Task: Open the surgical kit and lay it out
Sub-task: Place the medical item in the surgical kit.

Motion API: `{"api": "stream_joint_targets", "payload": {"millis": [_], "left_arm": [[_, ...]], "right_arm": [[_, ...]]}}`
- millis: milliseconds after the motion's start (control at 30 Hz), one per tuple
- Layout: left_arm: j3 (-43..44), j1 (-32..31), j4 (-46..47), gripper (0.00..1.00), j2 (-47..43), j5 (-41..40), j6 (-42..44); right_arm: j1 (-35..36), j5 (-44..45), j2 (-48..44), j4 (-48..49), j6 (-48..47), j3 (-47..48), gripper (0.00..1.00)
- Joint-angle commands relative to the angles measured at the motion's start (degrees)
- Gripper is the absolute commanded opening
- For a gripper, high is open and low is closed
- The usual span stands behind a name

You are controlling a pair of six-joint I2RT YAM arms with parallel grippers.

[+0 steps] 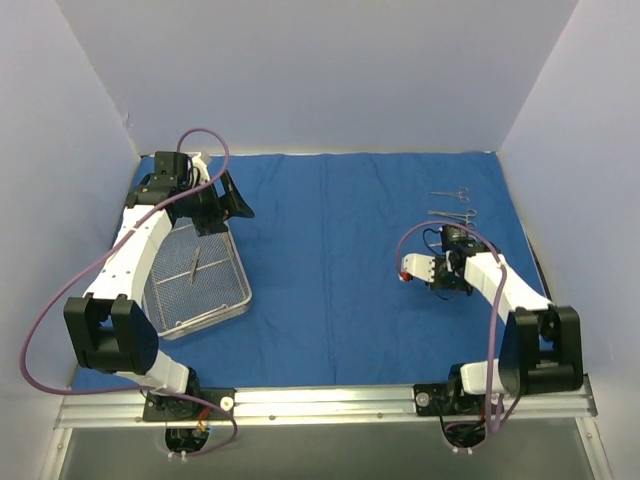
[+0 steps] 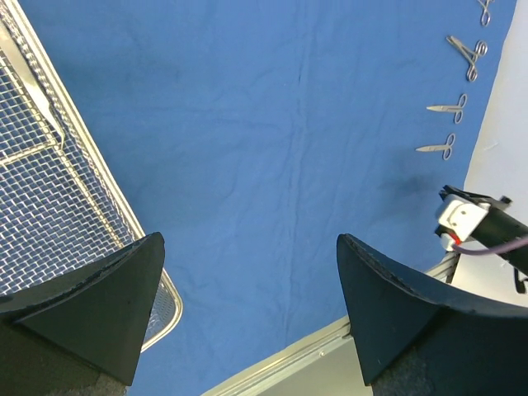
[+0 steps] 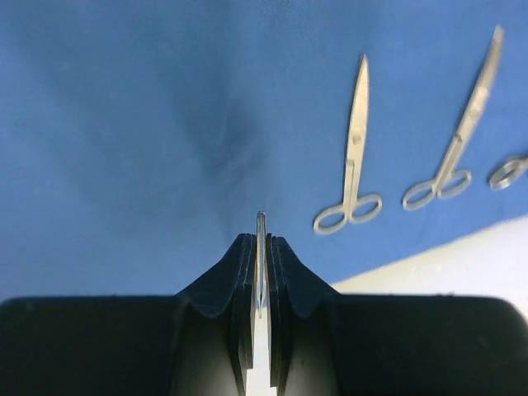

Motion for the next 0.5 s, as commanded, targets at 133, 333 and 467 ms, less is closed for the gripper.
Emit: {"api": "stream_joint_targets", "payload": {"millis": [133, 333, 467], "left_arm": [[-6.4, 2.4, 6.1, 0.94, -6.9, -1.0, -2.1], [-8.2, 3.1, 7.7, 0.94, -8.7, -0.3, -2.9], [-8.4, 3.1, 7.5, 0.94, -9.7, -0.7, -3.1]], "right_arm": [[-3.6, -0.3, 5.9, 1.7, -10.6, 0.7, 0.0], [-6.6, -3.4, 7.8, 3.3, -13.9, -0.1, 0.0], [-6.7, -4.3, 9.9, 3.3, -15.4, 0.6, 0.0]]}}
